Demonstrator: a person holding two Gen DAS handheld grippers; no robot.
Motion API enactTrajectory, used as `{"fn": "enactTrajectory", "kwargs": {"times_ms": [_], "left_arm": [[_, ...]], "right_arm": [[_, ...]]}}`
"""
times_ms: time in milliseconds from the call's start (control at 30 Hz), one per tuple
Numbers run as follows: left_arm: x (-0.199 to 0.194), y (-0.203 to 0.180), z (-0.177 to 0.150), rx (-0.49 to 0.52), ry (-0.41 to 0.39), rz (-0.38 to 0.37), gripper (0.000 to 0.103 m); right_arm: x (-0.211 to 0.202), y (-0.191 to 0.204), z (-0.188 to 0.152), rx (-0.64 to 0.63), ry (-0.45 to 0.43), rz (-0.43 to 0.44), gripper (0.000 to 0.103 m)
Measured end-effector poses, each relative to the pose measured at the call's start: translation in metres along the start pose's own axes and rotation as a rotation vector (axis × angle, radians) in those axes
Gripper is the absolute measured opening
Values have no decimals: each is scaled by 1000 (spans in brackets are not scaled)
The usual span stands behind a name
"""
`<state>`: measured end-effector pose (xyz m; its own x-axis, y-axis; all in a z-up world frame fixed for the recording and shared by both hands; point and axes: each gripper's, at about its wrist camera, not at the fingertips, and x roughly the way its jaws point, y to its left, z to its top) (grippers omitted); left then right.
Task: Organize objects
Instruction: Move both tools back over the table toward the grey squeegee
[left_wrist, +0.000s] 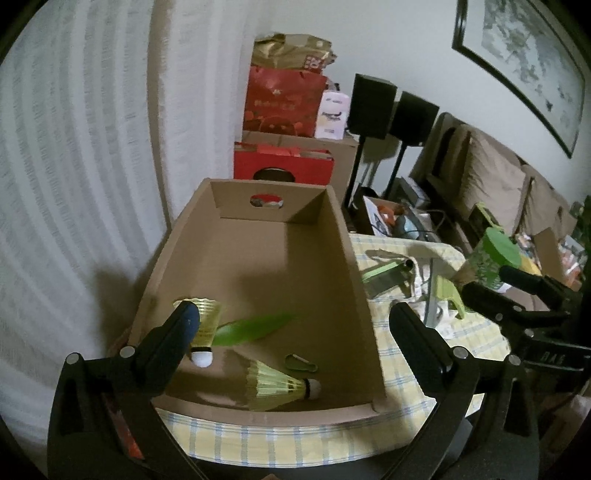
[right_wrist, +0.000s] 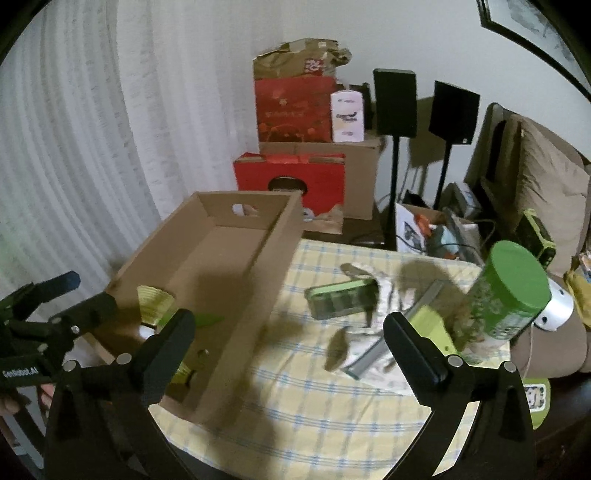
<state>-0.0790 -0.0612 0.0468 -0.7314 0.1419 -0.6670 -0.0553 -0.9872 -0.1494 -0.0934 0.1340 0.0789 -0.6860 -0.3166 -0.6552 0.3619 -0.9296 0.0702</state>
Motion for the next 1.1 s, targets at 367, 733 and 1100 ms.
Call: {"fn": "enactTrajectory", "kwargs": {"times_ms": [367, 733, 1100], "left_arm": [[10, -34, -2, 12, 52, -73, 103], [26, -85, -11, 68, 79, -167, 103], [59, -133, -15, 115, 122, -203, 103]], "right_arm": [[-23, -65, -14, 47, -4, -106, 102], [-32, -118, -39, 121, 3, -161, 102], [-21, -152, -64, 194, 36, -151, 102]]}}
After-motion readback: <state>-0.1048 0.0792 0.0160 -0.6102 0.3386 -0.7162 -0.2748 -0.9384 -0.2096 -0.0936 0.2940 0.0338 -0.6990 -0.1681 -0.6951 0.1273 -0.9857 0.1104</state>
